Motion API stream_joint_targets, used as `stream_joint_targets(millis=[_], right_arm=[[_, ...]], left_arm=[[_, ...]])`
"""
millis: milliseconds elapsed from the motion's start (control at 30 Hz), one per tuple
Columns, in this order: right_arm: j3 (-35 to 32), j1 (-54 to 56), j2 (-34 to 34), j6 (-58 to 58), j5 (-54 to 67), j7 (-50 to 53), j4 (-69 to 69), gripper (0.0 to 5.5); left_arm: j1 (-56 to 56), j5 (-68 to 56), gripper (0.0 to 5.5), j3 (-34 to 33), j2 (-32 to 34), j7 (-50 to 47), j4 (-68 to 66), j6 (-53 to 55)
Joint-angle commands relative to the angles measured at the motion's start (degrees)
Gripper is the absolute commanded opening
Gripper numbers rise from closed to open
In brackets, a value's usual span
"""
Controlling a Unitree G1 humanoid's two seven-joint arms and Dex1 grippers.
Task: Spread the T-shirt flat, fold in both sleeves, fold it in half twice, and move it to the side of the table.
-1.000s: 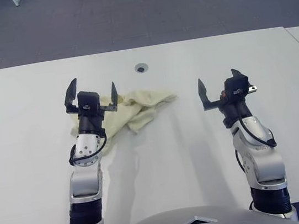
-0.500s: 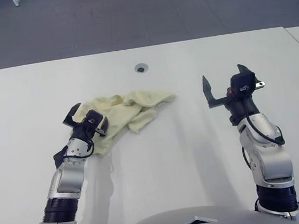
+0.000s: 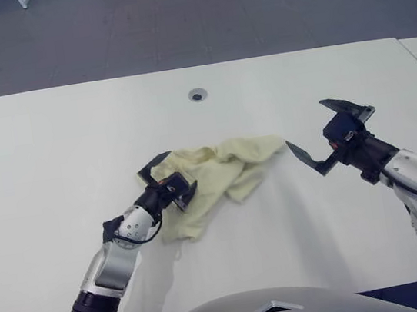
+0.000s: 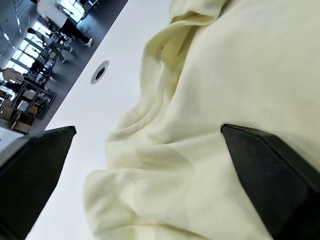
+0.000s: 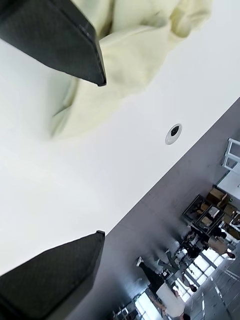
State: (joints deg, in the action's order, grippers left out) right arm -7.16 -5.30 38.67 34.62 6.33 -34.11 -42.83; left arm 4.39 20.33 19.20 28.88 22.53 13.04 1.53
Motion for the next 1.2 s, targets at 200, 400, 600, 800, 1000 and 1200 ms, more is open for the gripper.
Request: stream_joint_targets(millis=[200, 400, 600, 800, 1000, 1200], right_arm=[[-0.1, -8.1, 4.3, 7.6, 5.7, -4.0, -14.5, 5.37], [5.8, -9.6, 8.8, 4.7, 0.7, -3.8, -13.0, 5.37], [6.7, -13.5, 12.5, -0.3, -4.6, -3.9, -12.6, 5.37], [10.1, -16.8, 15.2, -6.9, -11.6, -4.0, -9.7, 5.37], [14.6, -15.3, 14.0, -10.7, -19.7, -1.5, -5.4, 5.37], [19.6, -10.7, 9.9, -10.7, -24.3, -0.2, -2.1, 5.18]], left_arm=[[-2.7, 5.3, 5.40, 13.0, -1.6, 8.8, 1.7, -2.1], [-0.5, 6.5, 5.40, 10.9, 0.5, 10.7, 7.3, 3.0], [-1.3, 6.7, 5.40, 9.9, 0.3, 11.8, 9.2, 4.5], [-1.1, 7.2, 5.40, 10.3, -0.8, 11.8, 11.0, 6.5], [-0.9, 6.9, 5.40, 9.9, -0.2, 12.9, 12.1, 6.9], [-1.6, 6.2, 5.40, 9.1, 0.1, 14.2, 11.8, 6.6]])
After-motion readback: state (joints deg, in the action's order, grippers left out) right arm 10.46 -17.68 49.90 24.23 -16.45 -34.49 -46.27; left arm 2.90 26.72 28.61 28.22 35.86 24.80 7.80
